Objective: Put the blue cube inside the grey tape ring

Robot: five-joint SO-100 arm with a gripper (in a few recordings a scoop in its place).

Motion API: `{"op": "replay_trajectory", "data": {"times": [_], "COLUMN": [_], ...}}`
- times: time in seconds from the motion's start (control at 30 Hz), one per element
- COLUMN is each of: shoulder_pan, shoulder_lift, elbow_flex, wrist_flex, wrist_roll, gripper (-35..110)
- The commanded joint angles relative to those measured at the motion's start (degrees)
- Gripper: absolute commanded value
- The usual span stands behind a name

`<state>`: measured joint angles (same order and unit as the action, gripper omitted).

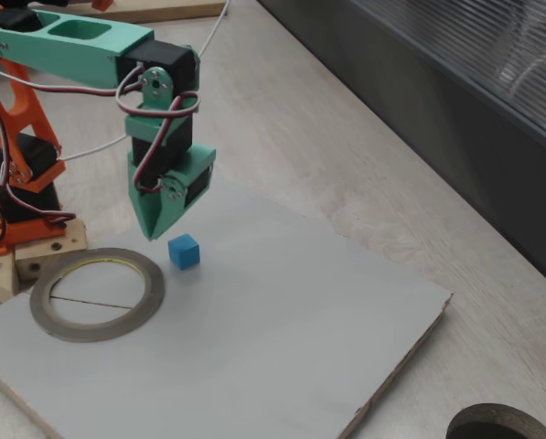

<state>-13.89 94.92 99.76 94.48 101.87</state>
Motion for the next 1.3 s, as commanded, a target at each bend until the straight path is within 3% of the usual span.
{"op": "replay_trajectory", "data": {"times": [0.0, 0.67, 1.1, 1.27], "shoulder_pan": [-3.25, -3.25, -2.81, -2.81], "shoulder_lift": [1.85, 1.93, 0.88, 0.88], "elbow_flex": [-0.88, -4.39, -8.09, -7.73], "wrist_flex": [0.09, 0.00, 5.36, 8.44], "wrist_roll": [0.70, 0.09, 0.09, 0.09], "gripper": [0, 5, 69, 87]}}
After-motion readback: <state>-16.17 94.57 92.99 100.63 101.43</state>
